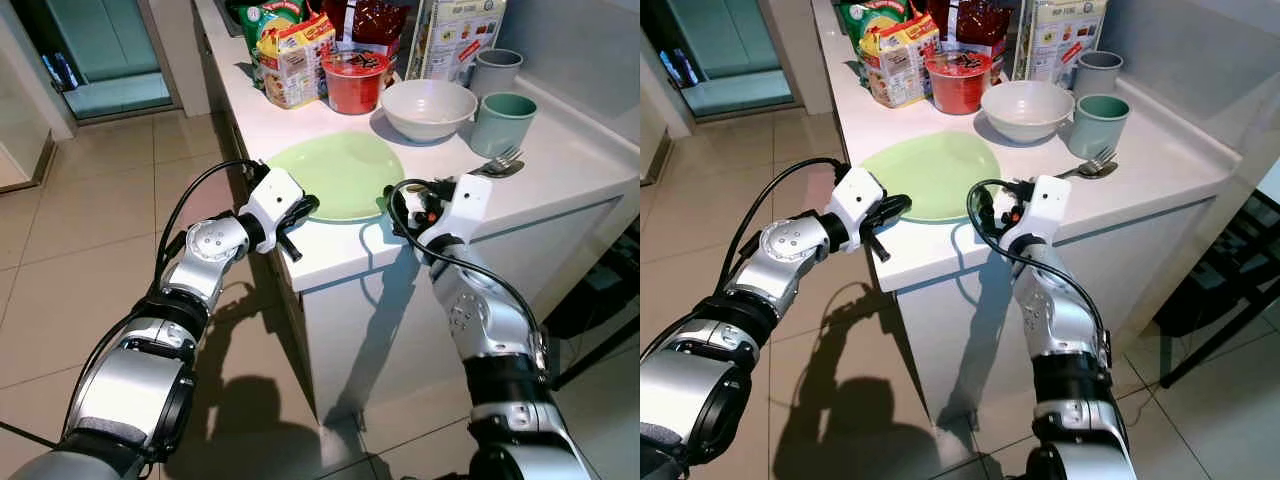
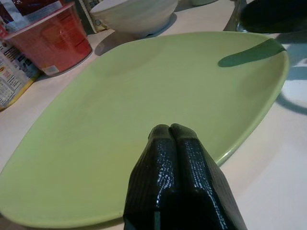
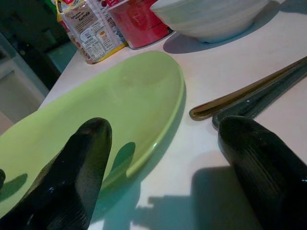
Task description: Setting the table
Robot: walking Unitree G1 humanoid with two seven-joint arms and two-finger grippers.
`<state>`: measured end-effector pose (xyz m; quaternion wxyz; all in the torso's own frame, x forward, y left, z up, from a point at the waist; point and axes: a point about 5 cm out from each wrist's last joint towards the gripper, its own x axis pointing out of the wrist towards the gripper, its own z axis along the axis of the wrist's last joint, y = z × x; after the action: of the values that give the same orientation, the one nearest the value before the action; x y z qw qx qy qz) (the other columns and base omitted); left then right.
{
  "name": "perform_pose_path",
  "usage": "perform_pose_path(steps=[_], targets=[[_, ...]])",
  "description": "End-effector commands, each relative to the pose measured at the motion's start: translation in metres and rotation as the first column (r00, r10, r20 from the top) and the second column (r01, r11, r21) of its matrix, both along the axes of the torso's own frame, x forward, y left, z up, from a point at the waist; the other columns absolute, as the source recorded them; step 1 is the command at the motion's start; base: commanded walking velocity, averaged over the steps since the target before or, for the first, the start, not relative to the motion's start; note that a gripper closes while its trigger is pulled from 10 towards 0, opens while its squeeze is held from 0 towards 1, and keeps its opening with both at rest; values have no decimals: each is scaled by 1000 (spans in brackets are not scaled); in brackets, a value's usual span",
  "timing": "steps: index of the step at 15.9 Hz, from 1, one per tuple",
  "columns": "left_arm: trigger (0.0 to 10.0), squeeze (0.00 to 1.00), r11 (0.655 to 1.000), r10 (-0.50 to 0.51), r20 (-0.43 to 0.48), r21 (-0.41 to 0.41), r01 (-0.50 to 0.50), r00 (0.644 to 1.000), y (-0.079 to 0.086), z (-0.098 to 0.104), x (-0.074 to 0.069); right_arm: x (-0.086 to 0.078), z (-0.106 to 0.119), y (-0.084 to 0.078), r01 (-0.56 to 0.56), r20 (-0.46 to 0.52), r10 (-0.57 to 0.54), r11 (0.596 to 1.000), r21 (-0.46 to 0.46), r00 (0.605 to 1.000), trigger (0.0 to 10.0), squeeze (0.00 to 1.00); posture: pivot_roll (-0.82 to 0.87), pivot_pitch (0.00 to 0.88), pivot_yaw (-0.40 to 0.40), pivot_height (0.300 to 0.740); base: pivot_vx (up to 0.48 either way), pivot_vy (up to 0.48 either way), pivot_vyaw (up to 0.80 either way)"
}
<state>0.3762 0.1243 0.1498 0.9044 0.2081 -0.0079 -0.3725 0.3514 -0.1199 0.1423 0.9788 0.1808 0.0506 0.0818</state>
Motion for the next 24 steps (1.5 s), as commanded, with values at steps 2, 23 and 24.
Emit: perform_pose_path(steps=[2, 23, 24], targets=[[0, 0, 1000, -30, 43, 6, 30, 999, -3, 11, 2, 2, -11, 9, -19, -56, 21, 999, 41, 998, 10000, 0, 18, 0, 80, 740, 0, 0, 0], [0, 0, 996, -90, 99, -6, 91, 991, -12, 24, -1, 31, -15, 30, 29, -125, -16, 994, 106, 992, 10000, 0, 48, 0, 63, 740, 0, 0, 0], [0, 0, 996, -92, 99, -7, 93, 991, -12, 24, -1, 32, -14, 30, 33, -127, -20, 994, 104, 992, 10000, 0, 48, 0, 63, 740, 0, 0, 0]])
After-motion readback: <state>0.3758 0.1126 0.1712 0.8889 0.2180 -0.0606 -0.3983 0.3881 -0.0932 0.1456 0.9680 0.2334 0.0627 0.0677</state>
